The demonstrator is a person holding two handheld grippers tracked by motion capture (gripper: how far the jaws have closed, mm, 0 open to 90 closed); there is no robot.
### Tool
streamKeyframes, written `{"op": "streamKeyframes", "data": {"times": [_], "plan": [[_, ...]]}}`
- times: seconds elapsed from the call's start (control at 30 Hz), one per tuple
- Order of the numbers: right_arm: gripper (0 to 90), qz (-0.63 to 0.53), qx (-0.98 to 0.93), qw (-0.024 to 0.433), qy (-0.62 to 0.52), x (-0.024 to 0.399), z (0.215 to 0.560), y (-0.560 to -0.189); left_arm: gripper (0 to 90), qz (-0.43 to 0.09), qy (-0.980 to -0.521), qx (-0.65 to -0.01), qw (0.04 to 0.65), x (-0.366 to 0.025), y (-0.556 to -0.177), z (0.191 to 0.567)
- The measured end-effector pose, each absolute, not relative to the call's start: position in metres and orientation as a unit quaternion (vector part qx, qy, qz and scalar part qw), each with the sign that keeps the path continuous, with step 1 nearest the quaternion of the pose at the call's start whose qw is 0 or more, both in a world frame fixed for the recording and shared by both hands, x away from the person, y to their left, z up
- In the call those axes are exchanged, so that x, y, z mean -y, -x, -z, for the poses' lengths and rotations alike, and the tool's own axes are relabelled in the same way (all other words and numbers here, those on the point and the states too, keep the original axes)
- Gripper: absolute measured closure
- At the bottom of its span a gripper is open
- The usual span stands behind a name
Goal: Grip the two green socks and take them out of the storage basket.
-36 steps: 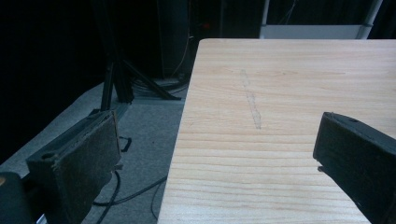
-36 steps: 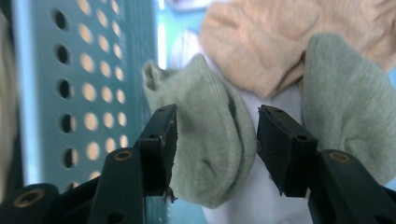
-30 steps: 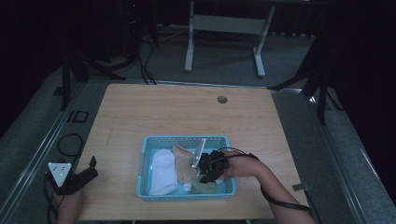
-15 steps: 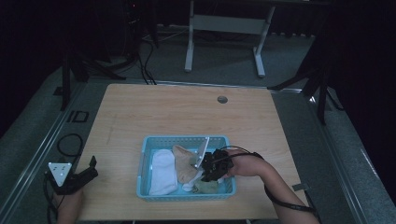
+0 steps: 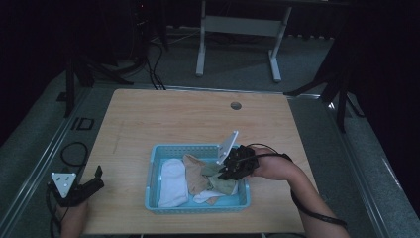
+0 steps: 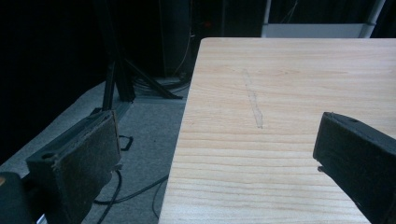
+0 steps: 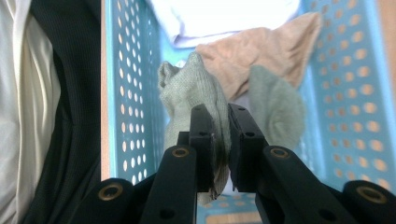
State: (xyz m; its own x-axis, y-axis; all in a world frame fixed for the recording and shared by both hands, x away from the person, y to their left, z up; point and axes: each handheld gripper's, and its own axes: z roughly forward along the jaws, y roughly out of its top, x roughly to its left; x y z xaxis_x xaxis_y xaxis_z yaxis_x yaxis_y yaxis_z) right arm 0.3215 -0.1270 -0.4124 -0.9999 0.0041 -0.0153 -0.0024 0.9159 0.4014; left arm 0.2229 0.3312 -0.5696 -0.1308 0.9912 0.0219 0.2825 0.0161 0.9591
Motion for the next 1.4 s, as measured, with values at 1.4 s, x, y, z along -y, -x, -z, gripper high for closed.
{"op": "streamKeyframes", "data": {"times": [1.4], "plan": [[80.9,-0.243,-0.952,0.019,-0.183,0.294,0.44,-0.321,0.3,-0.459,-0.532,-0.598,0.385,-0.33,-0.223,0.57]]}}
